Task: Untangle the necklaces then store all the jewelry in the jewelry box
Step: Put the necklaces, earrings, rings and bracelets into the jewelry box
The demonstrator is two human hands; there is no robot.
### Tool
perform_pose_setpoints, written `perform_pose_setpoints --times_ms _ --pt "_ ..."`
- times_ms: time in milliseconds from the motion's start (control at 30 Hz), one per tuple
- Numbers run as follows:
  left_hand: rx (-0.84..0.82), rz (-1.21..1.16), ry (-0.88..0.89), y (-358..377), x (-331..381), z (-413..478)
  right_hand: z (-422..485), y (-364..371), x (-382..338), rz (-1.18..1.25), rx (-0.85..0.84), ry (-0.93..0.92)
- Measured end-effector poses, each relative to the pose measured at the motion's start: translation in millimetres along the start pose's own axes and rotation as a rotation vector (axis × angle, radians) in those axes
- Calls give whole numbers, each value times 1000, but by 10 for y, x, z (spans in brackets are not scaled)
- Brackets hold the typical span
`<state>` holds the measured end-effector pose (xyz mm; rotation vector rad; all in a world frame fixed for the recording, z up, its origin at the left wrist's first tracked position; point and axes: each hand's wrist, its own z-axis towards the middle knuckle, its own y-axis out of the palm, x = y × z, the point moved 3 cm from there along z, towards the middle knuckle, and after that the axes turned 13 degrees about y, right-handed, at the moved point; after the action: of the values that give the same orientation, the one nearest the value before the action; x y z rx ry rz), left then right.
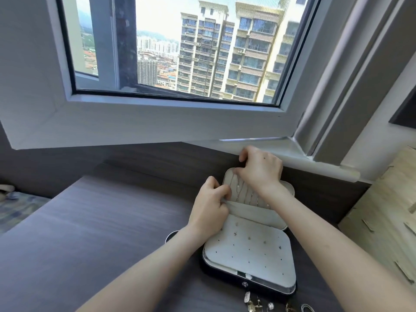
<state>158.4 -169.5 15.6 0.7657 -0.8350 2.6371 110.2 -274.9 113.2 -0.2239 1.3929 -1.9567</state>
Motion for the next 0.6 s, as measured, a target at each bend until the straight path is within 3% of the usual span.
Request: perform_pose_setpoints --times_ms 267,400,600 --pt "12 -24 -2 -11 4 -11 -6 -52 78 95 -79 85" --pt "17 -31 3 -19 9 -9 -72 -96 58 51 -155 18" --pt "25 -40 18 -34 29 -23 -117 -134 60 -94 -74 -84"
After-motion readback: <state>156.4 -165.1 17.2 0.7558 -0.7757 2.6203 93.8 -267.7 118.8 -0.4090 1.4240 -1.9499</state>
